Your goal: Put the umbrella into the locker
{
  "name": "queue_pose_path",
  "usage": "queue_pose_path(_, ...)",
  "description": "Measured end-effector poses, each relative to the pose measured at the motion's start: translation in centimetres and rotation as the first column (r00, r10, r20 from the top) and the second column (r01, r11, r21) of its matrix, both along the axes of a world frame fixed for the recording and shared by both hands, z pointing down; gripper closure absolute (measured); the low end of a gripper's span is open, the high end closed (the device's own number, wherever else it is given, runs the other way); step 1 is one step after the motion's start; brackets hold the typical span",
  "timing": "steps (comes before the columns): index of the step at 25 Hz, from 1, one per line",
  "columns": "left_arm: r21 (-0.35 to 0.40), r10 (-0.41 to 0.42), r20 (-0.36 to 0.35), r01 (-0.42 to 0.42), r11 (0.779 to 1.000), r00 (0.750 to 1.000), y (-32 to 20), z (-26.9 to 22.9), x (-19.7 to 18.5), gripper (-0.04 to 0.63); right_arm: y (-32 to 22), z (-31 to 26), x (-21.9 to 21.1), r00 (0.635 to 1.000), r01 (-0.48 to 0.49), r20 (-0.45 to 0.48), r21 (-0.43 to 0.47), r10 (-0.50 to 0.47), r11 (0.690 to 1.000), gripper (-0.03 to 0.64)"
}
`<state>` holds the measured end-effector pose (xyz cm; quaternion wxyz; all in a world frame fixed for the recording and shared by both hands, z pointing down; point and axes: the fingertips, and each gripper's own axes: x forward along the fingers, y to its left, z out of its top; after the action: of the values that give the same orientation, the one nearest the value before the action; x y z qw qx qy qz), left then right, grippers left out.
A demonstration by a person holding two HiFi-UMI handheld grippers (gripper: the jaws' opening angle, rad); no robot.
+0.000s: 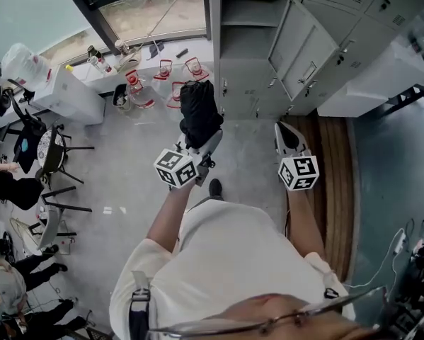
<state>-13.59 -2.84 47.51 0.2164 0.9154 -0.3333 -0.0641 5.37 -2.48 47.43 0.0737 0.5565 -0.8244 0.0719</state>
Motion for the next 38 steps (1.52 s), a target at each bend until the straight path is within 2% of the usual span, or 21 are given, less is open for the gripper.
queue_pose_path(10,-0.014,0.079,-0.013,-0.079,0.997,0.997,-6.7,1.2,-2.2,0.374,-4.6,0.3,-1.9,0.996,-0.085,-0.035,-0.007,0.085,0.996,0.611)
queue_pose_path(25,-0.071,0.130,-0.007,-0.130,0.989,0.991,-11.2,3.6,0.4,0.374,-7.8,1.4,0.6,0.987,-0.147,-0.066,-0.044,0.144,0.988,0.611)
queue_pose_path(29,-0.065,0.114,0.026,-0.112,0.992,0.993,-12.2,3.9,1.1,0.374,-9.9,1.9,0.8,0.992,-0.115,-0.050,-0.047,0.112,0.992,0.611)
queue_pose_path(34,-0.067,0.047,0.070,-0.042,0.997,0.996,-14.9,3.6,1.6,0.374,-13.7,1.5,0.7,0.998,-0.041,-0.040,-0.040,0.039,0.998,0.611)
queue_pose_path(38,-0.028,-0.025,0.154,0.030,0.999,0.988,-17.7,3.2,2.2,0.374,-17.1,1.1,1.1,0.999,0.016,-0.032,-0.031,-0.017,0.999,0.611)
